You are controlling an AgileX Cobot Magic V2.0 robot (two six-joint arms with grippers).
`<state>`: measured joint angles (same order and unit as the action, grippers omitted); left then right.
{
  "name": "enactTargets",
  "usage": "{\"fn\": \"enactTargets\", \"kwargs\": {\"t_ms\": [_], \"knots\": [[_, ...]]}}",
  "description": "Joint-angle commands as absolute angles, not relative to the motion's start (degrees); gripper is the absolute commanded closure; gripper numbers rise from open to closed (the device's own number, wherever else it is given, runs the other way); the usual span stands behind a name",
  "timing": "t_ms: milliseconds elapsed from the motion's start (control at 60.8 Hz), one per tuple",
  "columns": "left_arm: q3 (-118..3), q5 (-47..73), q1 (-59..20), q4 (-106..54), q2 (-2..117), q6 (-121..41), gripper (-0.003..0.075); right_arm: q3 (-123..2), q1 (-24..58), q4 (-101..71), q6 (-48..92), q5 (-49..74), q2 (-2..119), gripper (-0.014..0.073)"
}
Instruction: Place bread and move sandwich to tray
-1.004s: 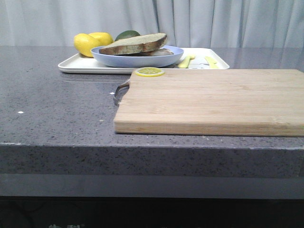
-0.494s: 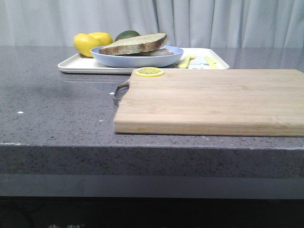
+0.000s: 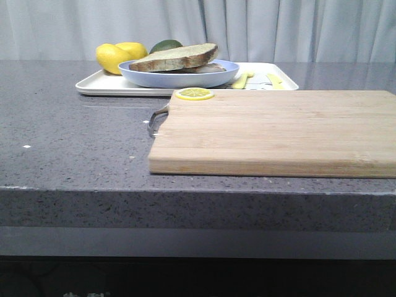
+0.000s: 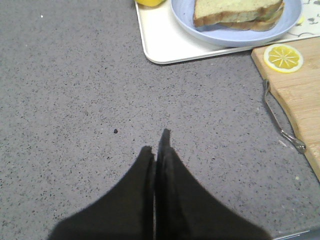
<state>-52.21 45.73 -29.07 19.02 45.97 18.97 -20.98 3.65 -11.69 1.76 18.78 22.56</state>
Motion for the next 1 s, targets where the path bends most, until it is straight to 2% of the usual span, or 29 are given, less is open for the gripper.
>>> {"fn": "enactTargets", "kwargs": {"t_ms": [0,280,461,658,987], "knots": [[-48.42,37.98,-29.29,20.28,38.86,19.73,0.0741,-22.26,3.63,-11.7,1.85,14.35,22.81,0.0657],[-35.0,36.71,-29.29,18.88,17.67,19.73,0.0741,-22.26,3.63,-11.7,1.85,14.35,22.81,0.0657],[-30.79,34.95,-29.29,18.75,7.28,19.73,0.0741,-22.26,3.63,-11.7,1.85,14.35,22.81,0.0657],[-30.31,28.93,-29.29,18.75,4.92,19.73,0.0741,-22.26,3.63,-11.7,1.85,14.35,22.81,0.0657],[-30.31,28.88,-29.29,18.75,4.92,19.73,0.0741,-22.26,3.63,-11.7,1.85,14.35,22.81,0.0657]]}}
